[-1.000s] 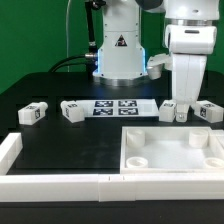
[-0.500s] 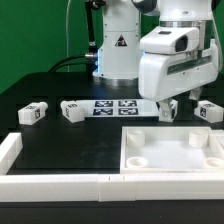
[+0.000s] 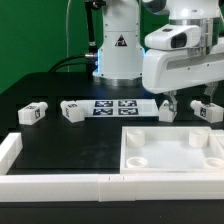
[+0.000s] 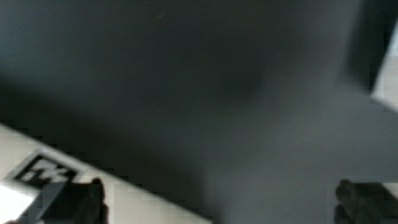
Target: Assemble one leg
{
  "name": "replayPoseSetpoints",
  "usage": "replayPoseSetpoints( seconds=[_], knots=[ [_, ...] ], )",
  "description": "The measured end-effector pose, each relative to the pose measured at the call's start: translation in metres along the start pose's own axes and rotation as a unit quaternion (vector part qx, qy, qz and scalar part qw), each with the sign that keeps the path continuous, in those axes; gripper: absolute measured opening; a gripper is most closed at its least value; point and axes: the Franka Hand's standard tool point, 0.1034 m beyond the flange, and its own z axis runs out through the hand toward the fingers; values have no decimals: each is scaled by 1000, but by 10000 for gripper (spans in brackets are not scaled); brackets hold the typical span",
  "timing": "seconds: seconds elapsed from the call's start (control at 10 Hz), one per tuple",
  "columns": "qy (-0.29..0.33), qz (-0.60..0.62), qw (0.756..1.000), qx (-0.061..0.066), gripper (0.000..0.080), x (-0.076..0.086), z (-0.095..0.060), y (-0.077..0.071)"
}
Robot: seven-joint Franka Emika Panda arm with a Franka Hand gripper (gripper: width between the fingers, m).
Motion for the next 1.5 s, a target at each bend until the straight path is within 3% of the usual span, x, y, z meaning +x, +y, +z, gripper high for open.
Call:
replayPoseSetpoints(
  seconds=[0.4,0.8,1.0,1.5],
  knots=[
    [-4,-15,1000,14,649,-2,9,-41],
    [-16,-14,1000,15,649,-2,9,-43],
    [-130,-15,991,15,649,-8,7,-39],
    [-343,-6,939,19,649,-27,17,-59]
  ],
)
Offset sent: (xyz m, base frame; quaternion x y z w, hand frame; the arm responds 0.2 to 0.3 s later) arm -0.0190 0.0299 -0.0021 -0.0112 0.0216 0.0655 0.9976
